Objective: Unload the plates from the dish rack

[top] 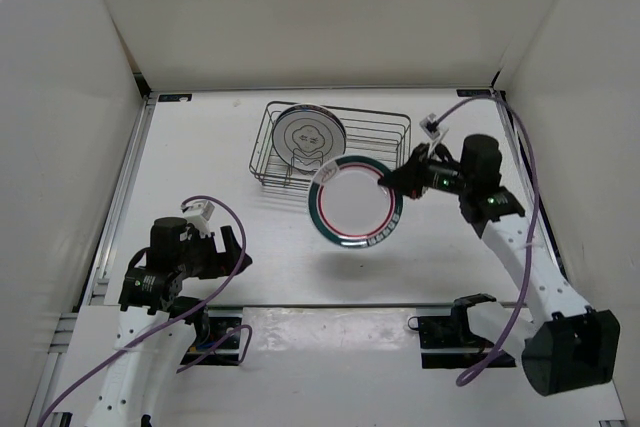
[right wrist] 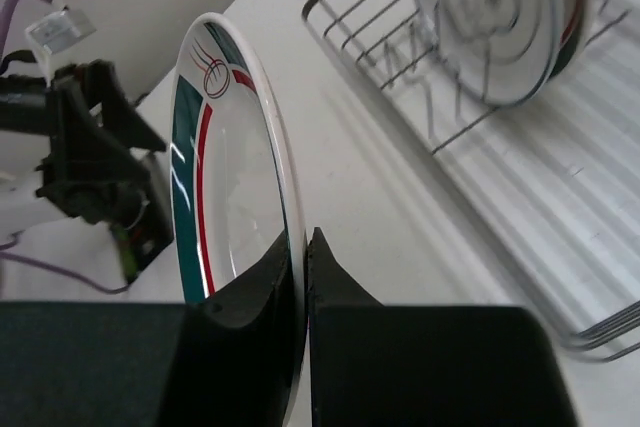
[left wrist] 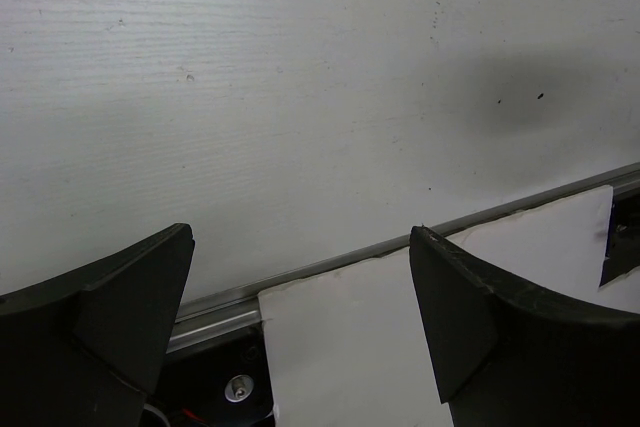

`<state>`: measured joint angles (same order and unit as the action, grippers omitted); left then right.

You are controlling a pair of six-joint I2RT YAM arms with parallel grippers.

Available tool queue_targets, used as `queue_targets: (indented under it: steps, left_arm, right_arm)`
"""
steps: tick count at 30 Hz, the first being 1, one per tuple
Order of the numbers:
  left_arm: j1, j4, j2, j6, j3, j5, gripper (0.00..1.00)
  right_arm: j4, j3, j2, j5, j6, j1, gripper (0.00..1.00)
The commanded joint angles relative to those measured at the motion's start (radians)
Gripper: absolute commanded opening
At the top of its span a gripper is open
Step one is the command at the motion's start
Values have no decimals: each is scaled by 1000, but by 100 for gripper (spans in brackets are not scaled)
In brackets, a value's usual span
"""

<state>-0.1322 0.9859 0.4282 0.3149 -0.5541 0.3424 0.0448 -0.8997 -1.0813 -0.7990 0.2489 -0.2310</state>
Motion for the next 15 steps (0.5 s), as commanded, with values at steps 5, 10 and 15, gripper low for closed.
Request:
queue_targets:
  steps: [5,10,15]
  left_arm:
    - [6,-16,-2,-11,3,37,100]
    - [8,-18,7,-13,5,32,100]
    - [8,-20,14,-10,3,33,100]
  right_arm:
    - [11,275,234,-48,178,-13,0]
    - [79,419,371,41,202,-8,0]
    - [-15,587,402,55,320,-10,0]
